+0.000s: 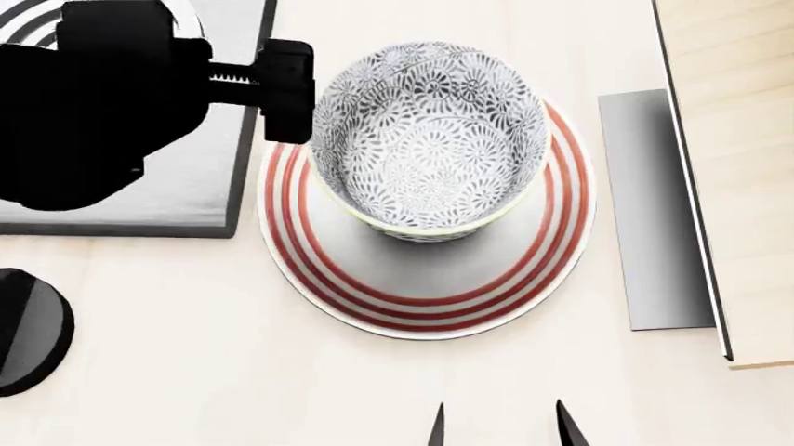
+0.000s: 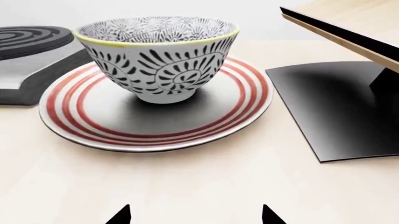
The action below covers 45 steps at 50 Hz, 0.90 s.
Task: Pick up the akita bowl and put it on the plate.
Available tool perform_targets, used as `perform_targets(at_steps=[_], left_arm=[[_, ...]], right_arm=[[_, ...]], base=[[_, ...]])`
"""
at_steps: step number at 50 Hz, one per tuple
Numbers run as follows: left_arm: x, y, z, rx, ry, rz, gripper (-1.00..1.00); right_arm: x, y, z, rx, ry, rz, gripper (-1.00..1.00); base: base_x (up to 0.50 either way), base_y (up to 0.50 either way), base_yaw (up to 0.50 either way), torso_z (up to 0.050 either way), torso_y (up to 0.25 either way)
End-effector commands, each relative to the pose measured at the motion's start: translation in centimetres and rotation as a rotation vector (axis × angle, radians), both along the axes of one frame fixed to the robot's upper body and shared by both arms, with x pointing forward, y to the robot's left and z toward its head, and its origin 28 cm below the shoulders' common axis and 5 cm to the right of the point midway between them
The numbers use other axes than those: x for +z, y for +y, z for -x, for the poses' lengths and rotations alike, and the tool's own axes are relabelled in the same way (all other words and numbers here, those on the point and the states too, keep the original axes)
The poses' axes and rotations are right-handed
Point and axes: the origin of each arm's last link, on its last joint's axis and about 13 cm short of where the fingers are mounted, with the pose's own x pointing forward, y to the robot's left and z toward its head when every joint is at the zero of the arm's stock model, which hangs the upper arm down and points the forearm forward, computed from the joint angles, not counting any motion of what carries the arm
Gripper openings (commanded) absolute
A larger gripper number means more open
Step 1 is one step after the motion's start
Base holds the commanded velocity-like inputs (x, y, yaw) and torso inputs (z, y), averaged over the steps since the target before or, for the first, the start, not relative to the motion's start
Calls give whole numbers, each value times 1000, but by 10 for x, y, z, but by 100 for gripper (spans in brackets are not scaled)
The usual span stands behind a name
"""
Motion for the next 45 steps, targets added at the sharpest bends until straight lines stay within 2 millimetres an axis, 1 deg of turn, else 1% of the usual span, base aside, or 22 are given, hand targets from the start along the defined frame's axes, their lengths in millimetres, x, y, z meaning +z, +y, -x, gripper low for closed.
perform_targets(at_steps=[1, 2, 10, 16, 24, 27, 38, 45], left_arm=[[15, 12, 18, 24, -69, -10, 100], [14, 12, 18, 42, -83, -40, 100], [21, 23, 24, 75, -112, -54, 100], [25, 35, 33, 109, -153, -74, 100], [26, 49, 42, 143, -181, -72, 100], [23, 55, 48, 145, -194, -68, 100], [22, 73, 60, 199, -237, -76, 100], [20, 78, 66, 215, -256, -83, 100]], right_arm=[[-3, 0, 2, 2, 18, 9, 100], [-3, 0, 3, 3, 17, 10, 100], [1, -2, 3, -10, 8, 17, 100], [9, -3, 3, -26, -20, 31, 100], [22, -4, 2, -45, -60, 59, 100], [30, -4, 3, -60, -88, 76, 100], [64, -8, 8, -107, -185, 129, 100], [81, -10, 12, -133, -241, 160, 100]], base=[[0, 0, 0, 0, 0], [0, 0, 0, 0, 0], [0, 0, 0, -1, 0], [0, 0, 0, 0, 0], [0, 0, 0, 0, 0], [0, 0, 0, 0, -3], [0, 0, 0, 0, 0], [0, 0, 0, 0, 0]])
